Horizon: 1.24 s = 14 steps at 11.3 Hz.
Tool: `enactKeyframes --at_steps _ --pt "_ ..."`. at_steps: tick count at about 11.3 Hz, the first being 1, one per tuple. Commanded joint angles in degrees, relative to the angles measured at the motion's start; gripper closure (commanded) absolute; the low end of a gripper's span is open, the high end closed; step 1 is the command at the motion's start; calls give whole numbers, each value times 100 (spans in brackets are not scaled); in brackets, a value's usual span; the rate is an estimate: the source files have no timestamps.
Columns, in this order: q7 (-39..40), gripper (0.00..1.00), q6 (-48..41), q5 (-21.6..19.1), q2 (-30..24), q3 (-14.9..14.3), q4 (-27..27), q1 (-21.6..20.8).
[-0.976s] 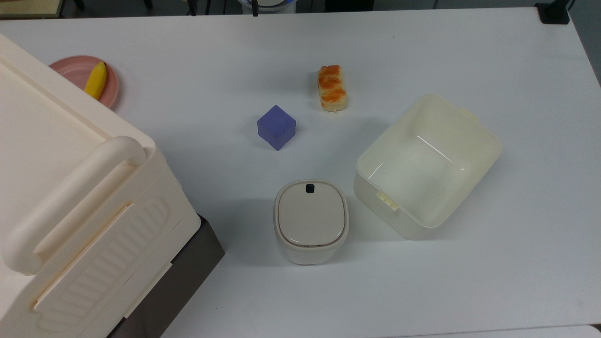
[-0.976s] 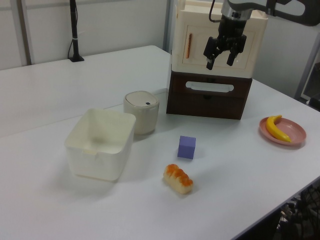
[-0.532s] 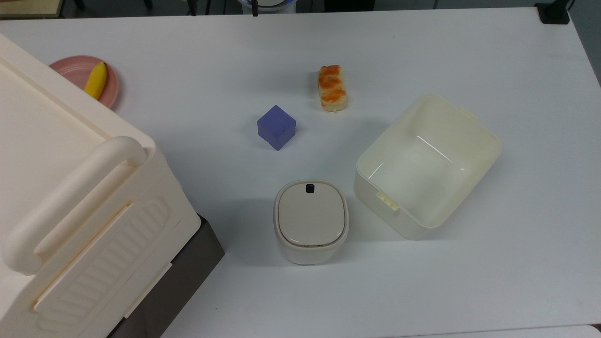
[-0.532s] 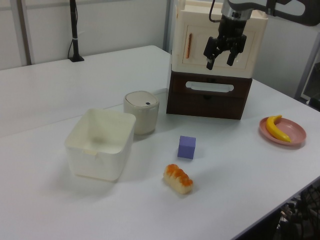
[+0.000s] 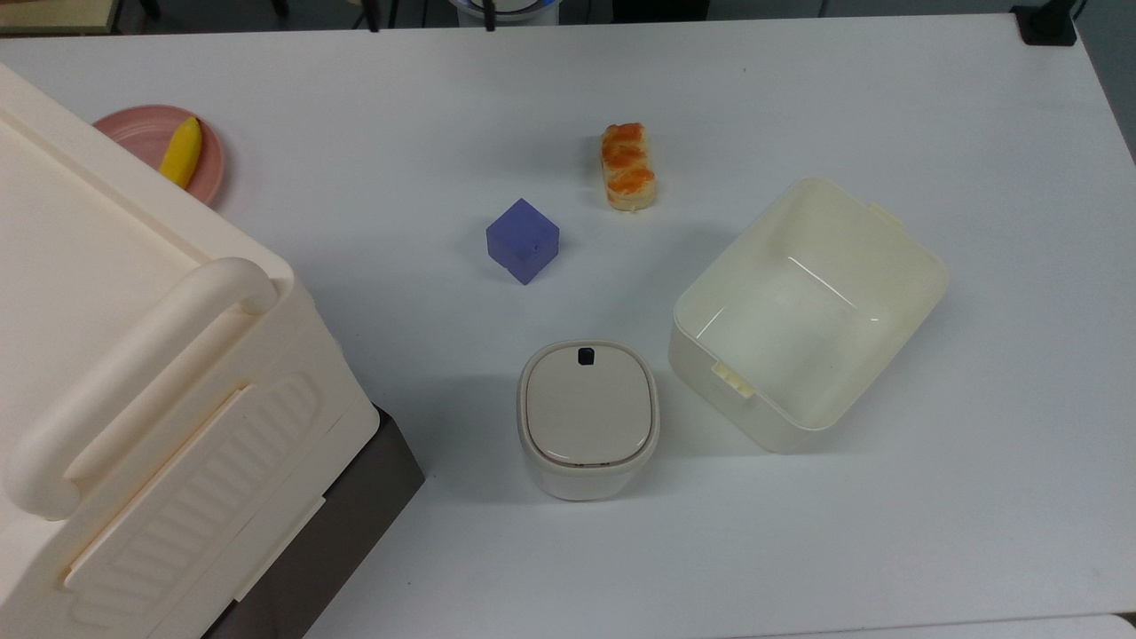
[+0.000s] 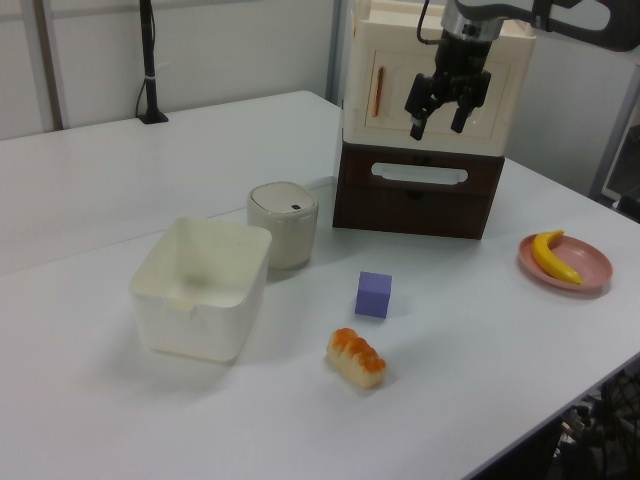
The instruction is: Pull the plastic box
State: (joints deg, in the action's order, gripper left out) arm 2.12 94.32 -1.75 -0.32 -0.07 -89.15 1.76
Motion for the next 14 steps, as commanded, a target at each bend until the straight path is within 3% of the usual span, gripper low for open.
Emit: enactKeyframes --at_steps 1,7,11,14 --pt "156 0 443 -632 31 -63 -190 -263" --pt "377 0 2167 -555 1198 -54 -15 -1782" --pt "1113 0 3011 -545 1832 -54 160 -2249" --pt "1667 0 3135 -537 2114 -54 214 -2514"
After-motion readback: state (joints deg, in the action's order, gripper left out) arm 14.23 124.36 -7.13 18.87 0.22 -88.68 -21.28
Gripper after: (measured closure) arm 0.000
